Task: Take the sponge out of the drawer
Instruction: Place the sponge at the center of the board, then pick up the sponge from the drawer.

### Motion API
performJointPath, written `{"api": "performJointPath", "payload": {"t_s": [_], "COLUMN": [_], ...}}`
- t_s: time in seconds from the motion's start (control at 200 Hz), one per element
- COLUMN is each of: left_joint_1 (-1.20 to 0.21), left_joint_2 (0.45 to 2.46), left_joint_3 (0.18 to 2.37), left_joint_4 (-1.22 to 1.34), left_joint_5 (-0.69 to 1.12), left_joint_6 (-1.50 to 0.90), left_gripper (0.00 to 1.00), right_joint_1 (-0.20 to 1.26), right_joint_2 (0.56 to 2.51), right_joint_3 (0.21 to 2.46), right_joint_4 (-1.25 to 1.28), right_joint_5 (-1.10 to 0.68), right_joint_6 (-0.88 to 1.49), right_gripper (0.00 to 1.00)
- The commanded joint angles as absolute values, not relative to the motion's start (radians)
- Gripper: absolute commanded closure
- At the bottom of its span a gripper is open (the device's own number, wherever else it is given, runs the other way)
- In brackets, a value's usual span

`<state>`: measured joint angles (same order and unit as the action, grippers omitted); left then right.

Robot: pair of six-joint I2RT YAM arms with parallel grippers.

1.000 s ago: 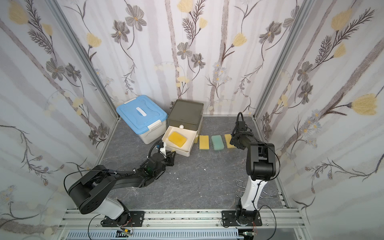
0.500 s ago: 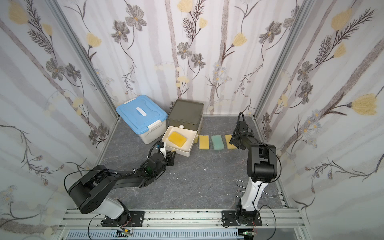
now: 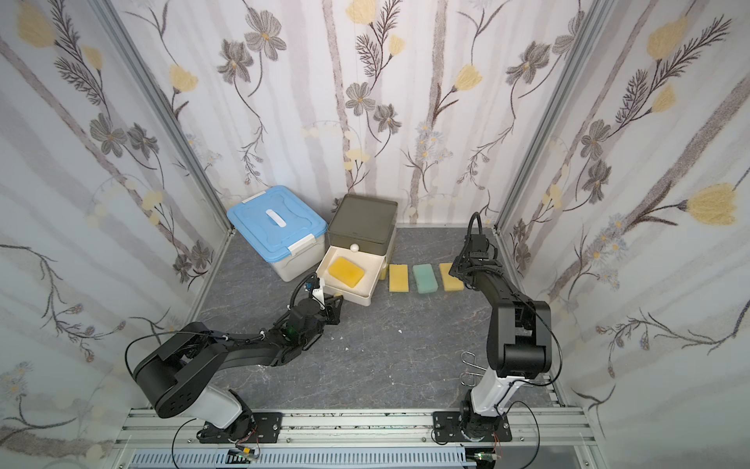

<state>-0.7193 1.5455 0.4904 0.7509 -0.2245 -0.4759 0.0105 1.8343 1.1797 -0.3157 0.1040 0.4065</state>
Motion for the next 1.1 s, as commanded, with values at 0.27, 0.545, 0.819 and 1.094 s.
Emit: {"api": "performJointPath", "payload": {"t_s": [0.27, 0.545, 0.819, 1.094], "left_joint_1": [-0.718, -0.718, -0.718, -0.718], "left_joint_2": [1.543, 1.546, 1.532, 1.547], "left_joint_3": [0.481, 0.478, 0.466, 0.469], "left_joint_4": [0.724, 0.736, 0.737, 0.752], "left_joint_5": [-0.252, -0.242, -0.254, -0.250], "left_joint_6": [-0.501, -0.501, -0.497, -0.498], "left_gripper": [0.79, 0.79, 0.79, 0.79], "right_joint_1": [0.419, 0.571, 0.630, 0.655], "right_joint_2": [1.763, 1.927, 2.014, 2.118], "right_joint_3": [1.322, 1.483, 1.544, 1.640], "right_joint_4": [-0.236, -0.283, -0.332, -0.460], "right_joint_5": [-0.162, -0.152, -0.103, -0.001], "right_joint_6": [0.331, 0.295, 0.282, 0.261], "right_gripper": [0.39, 0.41, 0.43, 0.42]}}
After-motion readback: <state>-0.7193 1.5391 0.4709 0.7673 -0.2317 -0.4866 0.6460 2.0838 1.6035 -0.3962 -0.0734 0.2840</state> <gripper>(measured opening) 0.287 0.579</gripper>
